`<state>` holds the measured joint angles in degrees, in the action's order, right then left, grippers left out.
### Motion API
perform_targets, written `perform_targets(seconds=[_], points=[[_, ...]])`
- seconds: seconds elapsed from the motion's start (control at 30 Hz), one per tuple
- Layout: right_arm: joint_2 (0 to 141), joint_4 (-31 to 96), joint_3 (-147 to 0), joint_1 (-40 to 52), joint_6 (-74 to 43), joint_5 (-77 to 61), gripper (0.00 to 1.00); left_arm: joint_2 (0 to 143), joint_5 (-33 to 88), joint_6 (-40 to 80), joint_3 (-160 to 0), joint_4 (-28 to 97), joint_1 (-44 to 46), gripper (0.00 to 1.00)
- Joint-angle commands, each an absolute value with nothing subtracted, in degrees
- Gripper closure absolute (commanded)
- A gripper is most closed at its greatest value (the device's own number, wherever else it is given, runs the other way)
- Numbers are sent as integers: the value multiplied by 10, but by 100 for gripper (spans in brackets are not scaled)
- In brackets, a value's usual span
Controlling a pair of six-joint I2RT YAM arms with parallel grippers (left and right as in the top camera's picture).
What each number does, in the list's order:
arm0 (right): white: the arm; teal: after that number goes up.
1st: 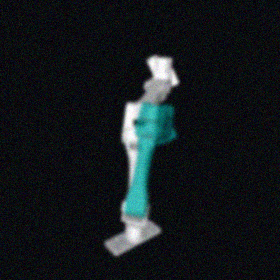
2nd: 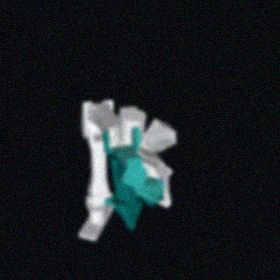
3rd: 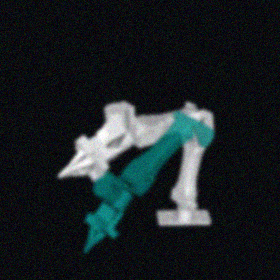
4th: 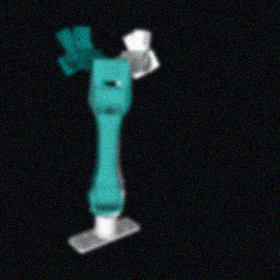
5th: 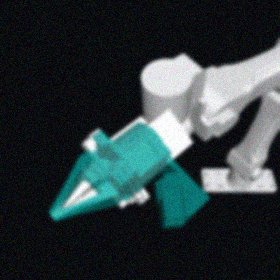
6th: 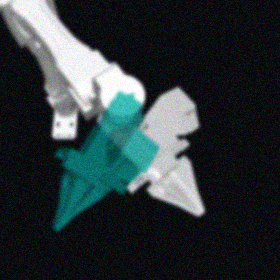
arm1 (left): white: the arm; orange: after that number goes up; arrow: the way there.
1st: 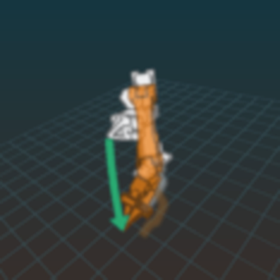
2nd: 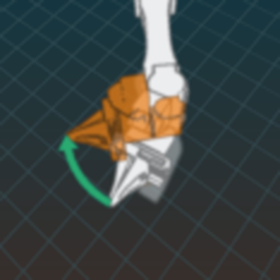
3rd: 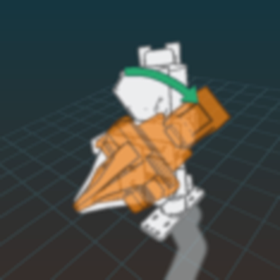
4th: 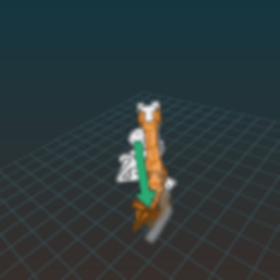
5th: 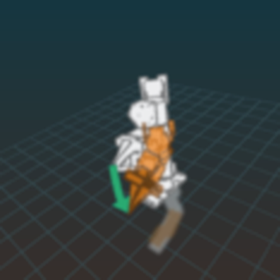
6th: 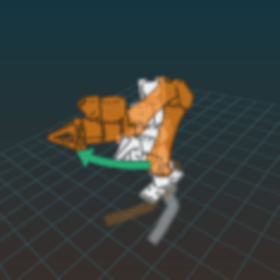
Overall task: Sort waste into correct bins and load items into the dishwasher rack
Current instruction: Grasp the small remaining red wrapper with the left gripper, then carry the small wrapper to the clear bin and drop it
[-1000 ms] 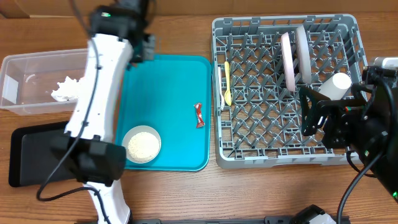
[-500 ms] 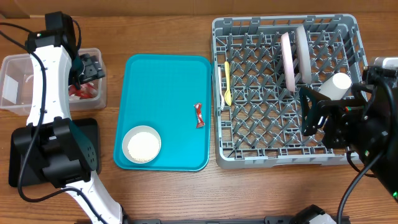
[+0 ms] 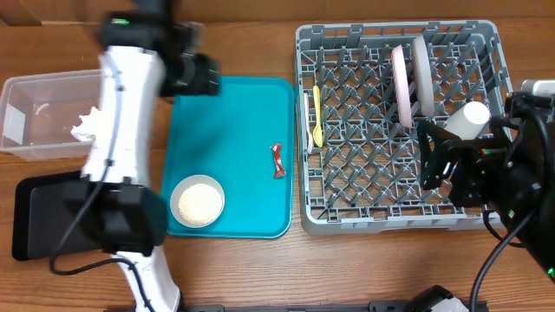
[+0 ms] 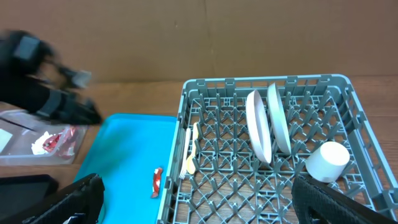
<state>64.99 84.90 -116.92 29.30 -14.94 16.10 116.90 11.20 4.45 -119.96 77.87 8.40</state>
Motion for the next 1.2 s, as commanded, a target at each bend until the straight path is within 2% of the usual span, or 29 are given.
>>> perform_targets(seconds=[0.0, 0.07, 0.1, 0.2, 0.53, 0.57, 0.7, 0.8, 0.9, 1.0, 1.17], points=[[648, 847, -1170, 295, -149, 169, 0, 1169, 108, 110, -1086, 730, 178, 25], [648, 847, -1170, 295, -149, 169, 0, 1169, 105, 169, -1010, 674, 218, 26], [648, 847, -1170, 295, -149, 169, 0, 1169, 105, 216, -956, 630, 235, 35], [648, 847, -1170, 295, -149, 169, 0, 1169, 138, 256, -893, 564, 238, 47], [648, 847, -1170, 295, -149, 169, 0, 1169, 160, 301, -779, 425, 238, 55], [648, 847, -1170, 295, -149, 169, 0, 1169, 159, 301, -777, 423, 238, 64], [648, 847, -1170, 295, -149, 169, 0, 1169, 156, 300, -777, 395, 238, 78], [648, 847, -1170, 295, -149, 169, 0, 1169, 146, 300, -777, 403, 238, 96], [648, 847, -1170, 295, -149, 169, 0, 1168, 149, 300, -782, 412, 234, 96], [648, 847, -1170, 295, -149, 169, 0, 1164, 149, 277, -835, 484, 210, 96], [648, 847, -1170, 295, -149, 169, 0, 1156, 106, 194, -1061, 699, 127, 96]])
